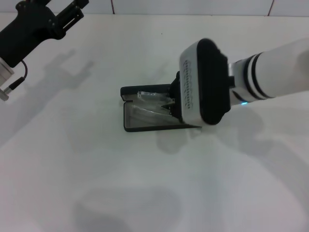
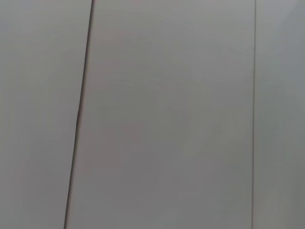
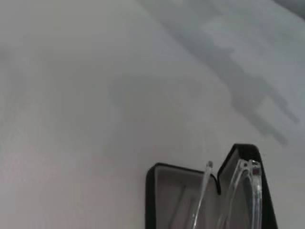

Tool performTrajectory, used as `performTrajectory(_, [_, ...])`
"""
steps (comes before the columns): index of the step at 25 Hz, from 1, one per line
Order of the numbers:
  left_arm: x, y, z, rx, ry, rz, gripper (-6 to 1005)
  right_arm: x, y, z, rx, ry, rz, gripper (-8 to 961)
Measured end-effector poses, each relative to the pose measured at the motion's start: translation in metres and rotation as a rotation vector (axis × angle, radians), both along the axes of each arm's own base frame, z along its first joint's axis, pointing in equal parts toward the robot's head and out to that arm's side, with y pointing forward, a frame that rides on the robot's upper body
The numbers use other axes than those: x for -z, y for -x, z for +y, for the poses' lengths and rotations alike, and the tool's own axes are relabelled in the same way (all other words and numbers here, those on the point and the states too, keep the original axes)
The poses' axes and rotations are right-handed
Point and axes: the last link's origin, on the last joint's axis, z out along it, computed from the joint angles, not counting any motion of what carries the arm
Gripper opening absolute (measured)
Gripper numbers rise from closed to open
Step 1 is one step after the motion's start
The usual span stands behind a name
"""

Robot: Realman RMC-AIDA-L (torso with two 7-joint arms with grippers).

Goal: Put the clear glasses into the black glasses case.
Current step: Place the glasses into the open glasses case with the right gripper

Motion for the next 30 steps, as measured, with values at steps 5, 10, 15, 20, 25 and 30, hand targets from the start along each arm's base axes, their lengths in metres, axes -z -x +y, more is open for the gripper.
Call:
performTrajectory(5, [0.000, 0.000, 0.001, 0.001, 0.001, 0.003, 700, 0.007, -0.002, 0.000, -0.042, -0.045, -0.037, 181])
performTrajectory(10, [0.000, -0.002, 0.002, 0.004, 0.002, 0.006, 700, 0.010, -0.005, 0.000, -0.072, -0.064, -0.054, 182])
performTrajectory(15, [0.001, -0.005, 0.004, 0.013, 0.003, 0.006, 700, 0.019, -0.009, -0.003, -0.129, -0.082, -0.075, 183])
performTrajectory(20, [0.001, -0.006, 0.004, 0.016, 0.006, 0.006, 700, 0.021, -0.012, -0.007, -0.147, -0.086, -0.083, 184])
performTrajectory(25, [0.002, -0.005, 0.004, 0.014, 0.010, 0.005, 699, 0.021, -0.010, -0.008, -0.158, -0.088, -0.080, 184])
performTrajectory(30, [0.004, -0.004, 0.002, 0.012, 0.017, 0.006, 699, 0.021, -0.010, -0.011, -0.163, -0.083, -0.080, 185])
